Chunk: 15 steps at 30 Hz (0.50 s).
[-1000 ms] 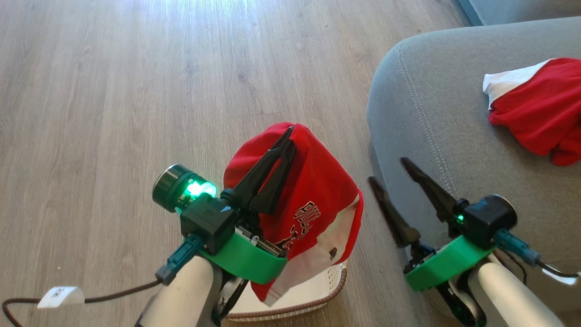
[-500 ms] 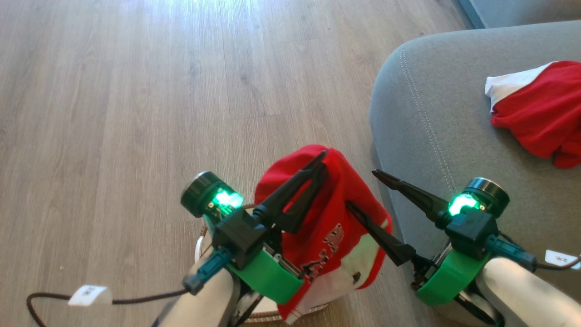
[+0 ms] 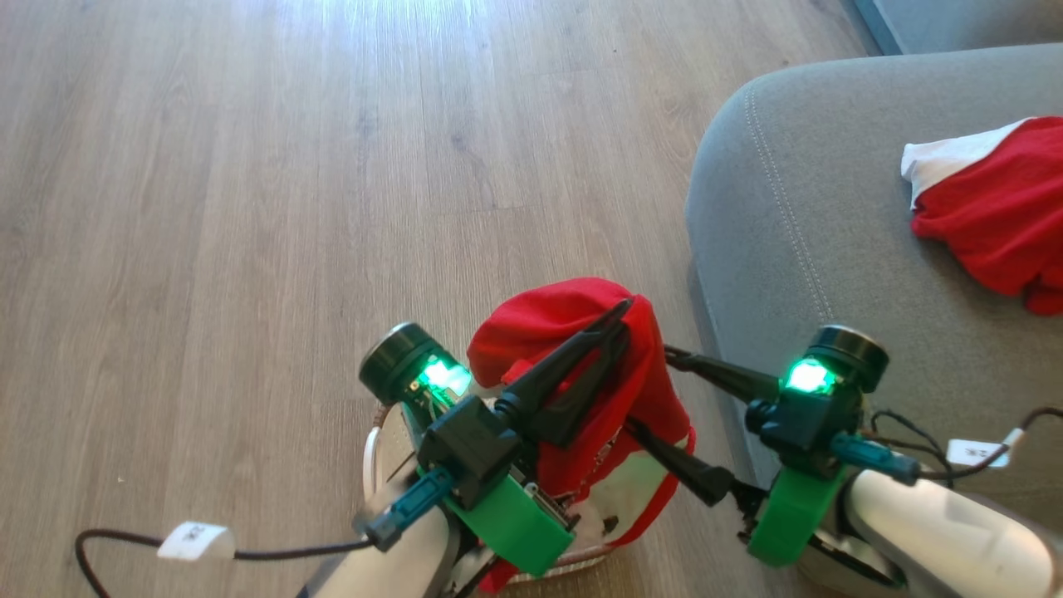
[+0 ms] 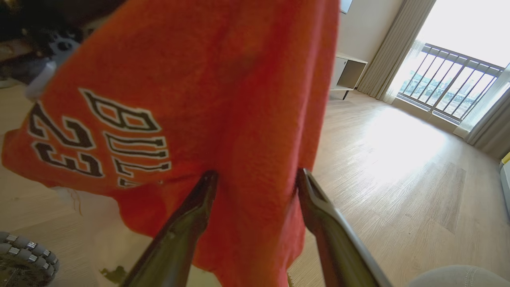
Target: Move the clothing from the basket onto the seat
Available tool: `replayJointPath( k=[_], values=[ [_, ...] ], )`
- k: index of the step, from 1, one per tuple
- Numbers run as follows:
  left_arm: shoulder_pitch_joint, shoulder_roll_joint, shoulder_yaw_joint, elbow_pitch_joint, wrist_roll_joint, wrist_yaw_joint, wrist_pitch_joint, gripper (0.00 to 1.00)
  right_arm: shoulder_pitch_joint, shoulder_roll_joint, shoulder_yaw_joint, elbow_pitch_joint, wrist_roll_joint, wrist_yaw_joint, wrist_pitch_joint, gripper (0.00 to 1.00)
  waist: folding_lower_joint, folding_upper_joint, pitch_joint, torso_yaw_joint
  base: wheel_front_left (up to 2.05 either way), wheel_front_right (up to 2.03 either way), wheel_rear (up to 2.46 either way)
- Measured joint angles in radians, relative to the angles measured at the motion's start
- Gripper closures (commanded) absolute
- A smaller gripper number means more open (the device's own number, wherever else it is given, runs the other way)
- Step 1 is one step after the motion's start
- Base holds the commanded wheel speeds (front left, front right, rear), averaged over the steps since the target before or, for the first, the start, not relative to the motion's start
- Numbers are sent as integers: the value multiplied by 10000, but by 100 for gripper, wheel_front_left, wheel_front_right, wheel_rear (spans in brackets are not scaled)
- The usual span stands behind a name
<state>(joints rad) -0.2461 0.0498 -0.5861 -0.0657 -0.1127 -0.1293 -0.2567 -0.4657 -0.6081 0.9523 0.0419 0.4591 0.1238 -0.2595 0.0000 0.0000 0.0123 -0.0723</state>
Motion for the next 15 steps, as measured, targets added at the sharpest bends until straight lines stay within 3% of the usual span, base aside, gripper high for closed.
replayJointPath(
  k=[6, 11, 15],
  values=[
    [-34, 61, -339, 61, -2, -2, 0, 100, -434, 286, 763, 391, -86, 0, 0, 0, 0, 0, -19, 71, 0, 0, 0],
    [-233, 84, -642, 111, -10, -2, 0, 100, -765, 1037, 1503, 740, -134, 0, 0, 0, 0, 0, -62, 172, 0, 0, 0],
    [-248, 92, -748, 148, -111, -2, 0, 100, -778, 1505, 1496, 1039, -207, 0, 0, 0, 0, 0, -102, 277, 0, 0, 0]
  ],
)
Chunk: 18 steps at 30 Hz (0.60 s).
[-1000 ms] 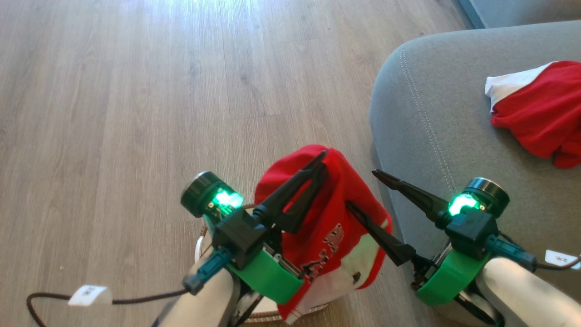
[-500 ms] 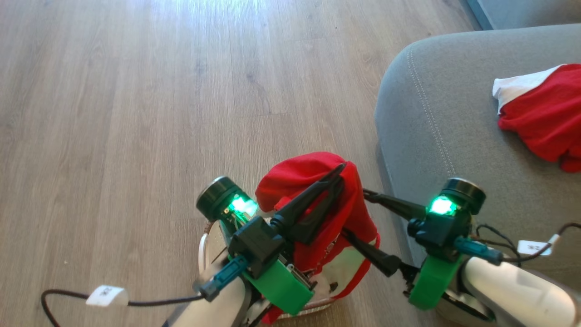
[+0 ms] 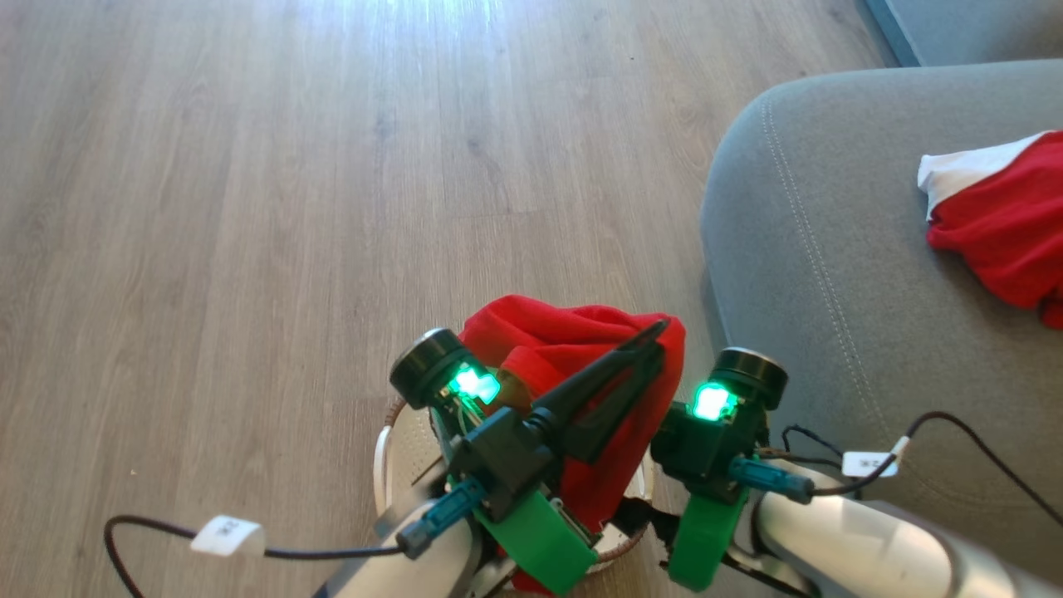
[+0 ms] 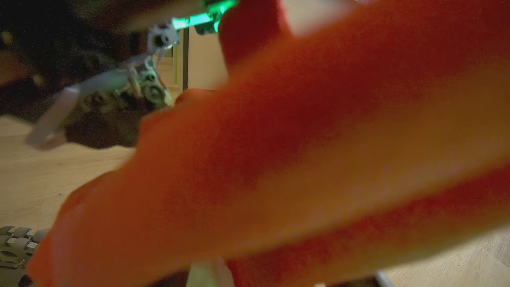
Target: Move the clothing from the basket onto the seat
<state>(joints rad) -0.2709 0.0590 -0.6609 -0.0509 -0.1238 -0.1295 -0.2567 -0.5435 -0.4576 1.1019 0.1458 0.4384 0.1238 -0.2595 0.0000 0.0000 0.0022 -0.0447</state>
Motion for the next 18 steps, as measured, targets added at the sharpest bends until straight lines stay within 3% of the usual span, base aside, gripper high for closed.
replayJointPath(
  k=[1, 2, 3, 18],
  values=[
    [0, 0, -50, 10, 0, 0, 0, 100, 1, 111, -23, 52, -46, 0, 0, 0, 0, 0, -14, 30, 0, 0, 0],
    [0, 0, -115, 10, 0, 0, 0, 100, 7, 196, -35, 73, -38, 0, 0, 68, 0, 0, -28, 60, 0, 0, 0],
    [0, 2, -163, 10, -2, 0, 0, 100, 23, 303, -73, 73, 56, 0, 0, 100, 0, 0, -43, 92, 0, 0, 0],
    [78, 36, 360, 6, 2, -2, -2, 100, 1644, 1137, -3494, 437, 188, 0, 0, 100, 0, 0, -150, 343, 0, 0, 0]
  ],
)
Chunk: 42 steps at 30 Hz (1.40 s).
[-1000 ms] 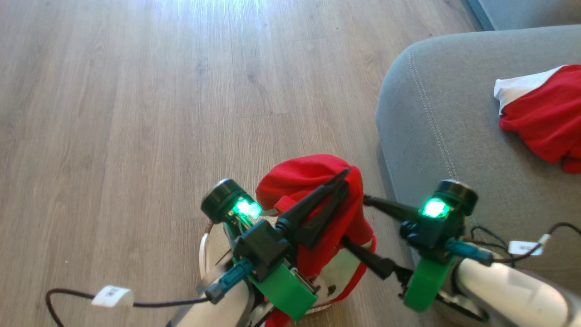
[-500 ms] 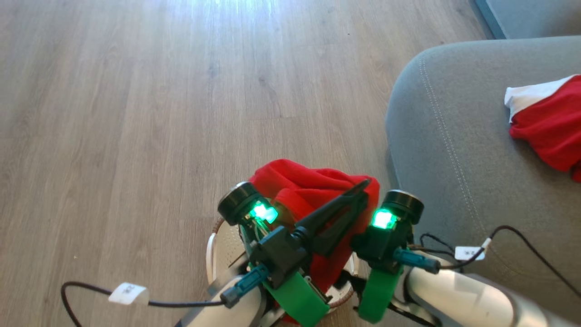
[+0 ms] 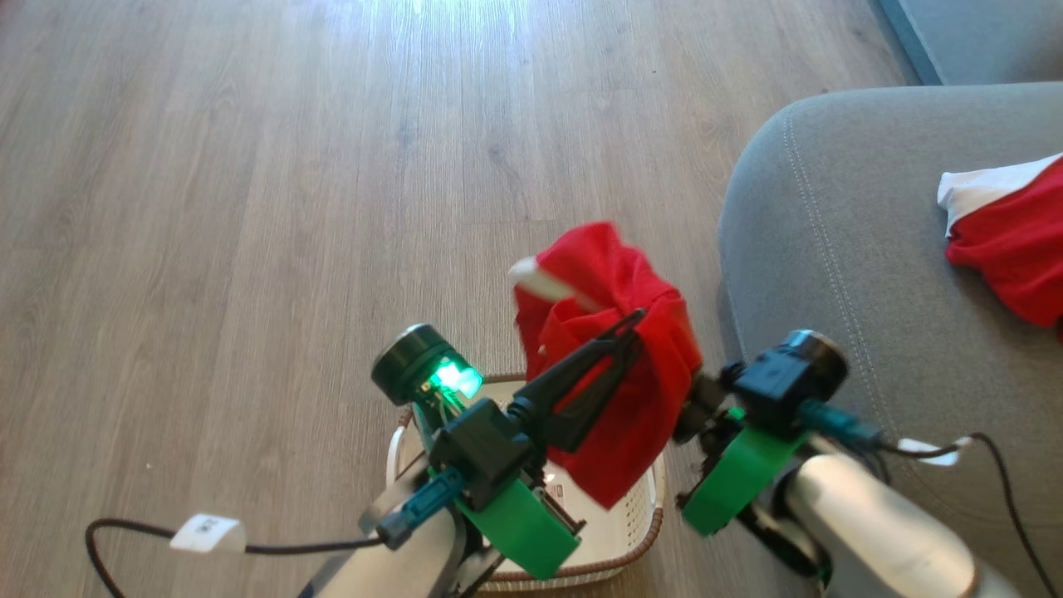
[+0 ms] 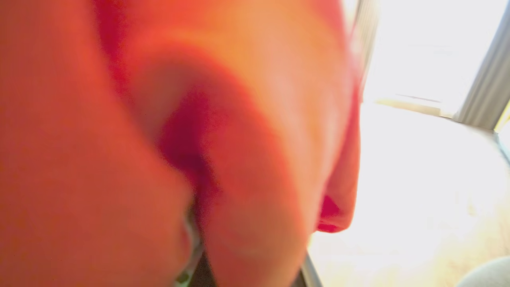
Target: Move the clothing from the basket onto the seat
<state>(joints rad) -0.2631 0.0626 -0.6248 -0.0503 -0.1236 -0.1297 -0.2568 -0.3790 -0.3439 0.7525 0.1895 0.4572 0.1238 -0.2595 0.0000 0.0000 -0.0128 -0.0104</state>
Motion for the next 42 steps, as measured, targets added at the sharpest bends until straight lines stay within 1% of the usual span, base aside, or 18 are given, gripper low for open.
replayJointPath(
  k=[5, 8, 9, 12, 18, 23, 26, 27, 29, 30, 31, 32, 36, 42],
  values=[
    [33, 0, 167, -40, -198, 2, 2, 100, 440, 301, -1448, -13, 8, 0, 0, 100, 0, 0, -6, -36, 0, 0, 0],
    [67, 0, 155, -27, -182, 2, 2, 100, 700, 535, -2134, -46, 44, 0, 0, 100, 0, 0, -2, -59, 0, 0, 0],
    [67, 0, 155, -27, -182, 2, 2, 100, 700, 535, -2134, -46, 44, 0, 0, 100, 0, 0, -2, -59, 0, 0, 0],
    [191, 2, 132, 73, -134, 0, 2, 100, 938, 694, -2635, -113, 48, 0, 0, 100, 0, 0, 11, -90, 0, 0, 0],
    [217, 100, -73, 596, 109, 0, 2, 100, 1239, 974, -3219, -226, 355, 0, 0, 100, 0, 0, 19, -164, 0, 0, 0],
    [228, 132, -416, 997, 111, 0, 2, 100, 1282, 1191, -3421, -242, 717, 0, 0, 100, 0, 0, 38, -229, 0, 0, 0],
    [229, 134, -581, 1149, 111, 0, 2, 100, 1283, 1198, -3417, -253, 734, 0, 0, 100, 0, 0, 57, -260, 0, 0, 0],
    [228, 134, -591, 1200, 111, 2, 2, 95, 1293, 1198, -3423, -251, 736, 0, 0, 100, 0, 0, 63, -266, 0, 0, 0],
    [229, 132, -593, 1250, 111, 2, 2, 64, 1320, 1198, -3432, -251, 736, 0, 0, 100, 0, 0, 79, -269, 0, 0, 0],
    [229, 130, -593, 1264, 111, 2, 2, 54, 1342, 1198, -3455, -249, 742, 0, 0, 100, 0, 0, 87, -268, 0, 0, 0],
    [229, 128, -593, 1289, 111, 2, 2, 40, 1369, 1197, -3501, -249, 761, 0, 0, 100, 0, 0, 91, -266, 0, 0, 0],
    [229, 127, -591, 1306, 111, 0, 2, 0, 1406, 1197, -3549, -247, 763, 0, 2, 100, 0, 0, 92, -264, 0, 0, 0],
    [242, 100, -537, 1367, 111, 0, 2, 0, 1479, 1193, -3724, -226, 746, 0, 0, 100, 0, 0, 60, -228, 0, 0, 0],
    [538, 88, -550, 1547, 107, 2, 2, 0, 1771, 1189, -4345, -221, 539, 0, 0, 100, 0, 0, 12, -188, 0, 0, 0]
  ],
)
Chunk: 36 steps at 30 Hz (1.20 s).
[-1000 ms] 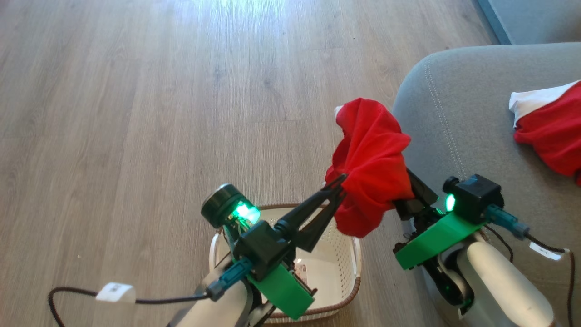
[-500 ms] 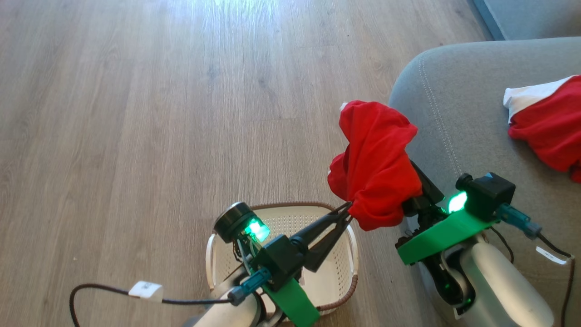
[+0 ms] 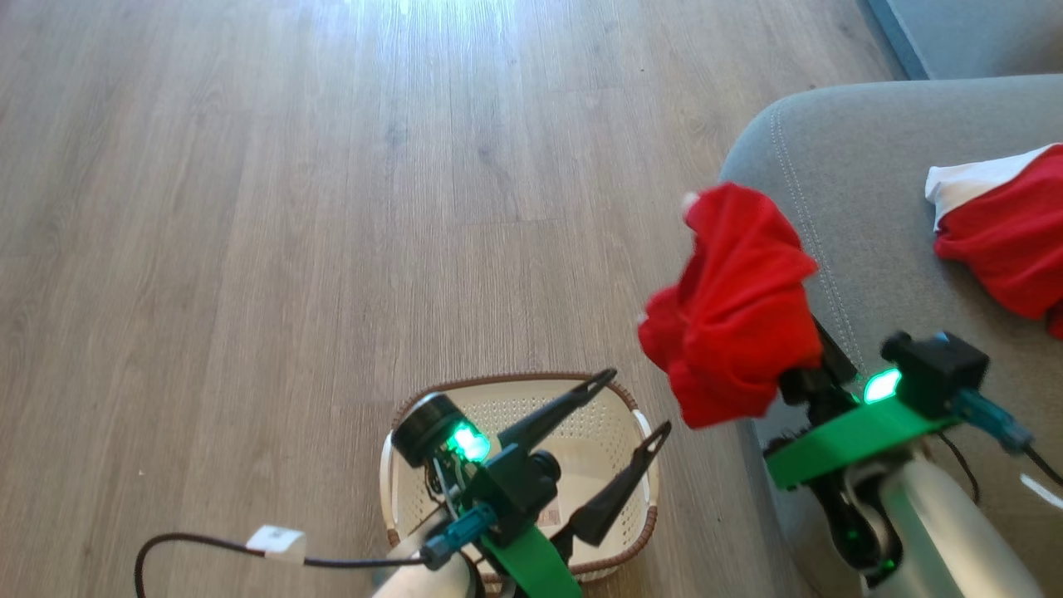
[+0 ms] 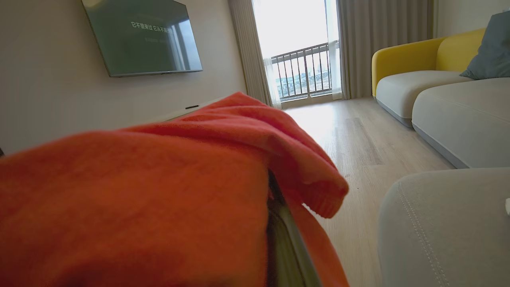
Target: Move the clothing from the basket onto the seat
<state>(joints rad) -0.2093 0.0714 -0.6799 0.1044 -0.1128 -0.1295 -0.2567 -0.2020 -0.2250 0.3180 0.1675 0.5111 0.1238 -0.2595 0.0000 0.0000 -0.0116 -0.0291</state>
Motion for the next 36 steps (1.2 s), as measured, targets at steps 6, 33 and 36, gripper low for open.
replayJointPath(
  k=[6, 33, 36],
  values=[
    [109, 88, -290, 151, -153, 0, 0, 0, 686, 4, -677, 134, -173, 0, 0, 100, 0, 0, -41, -3, 0, 0, 0],
    [569, 251, -593, 759, -600, -2, 0, 0, 1192, 261, -1266, 535, -449, 0, 2, 100, 0, 0, 52, -171, 0, 0, 0],
    [569, 238, -548, 757, -594, -2, 0, 0, 1189, 261, -1256, 535, -449, 0, 2, 100, 0, 0, 61, -228, 0, 0, 0]
  ],
)
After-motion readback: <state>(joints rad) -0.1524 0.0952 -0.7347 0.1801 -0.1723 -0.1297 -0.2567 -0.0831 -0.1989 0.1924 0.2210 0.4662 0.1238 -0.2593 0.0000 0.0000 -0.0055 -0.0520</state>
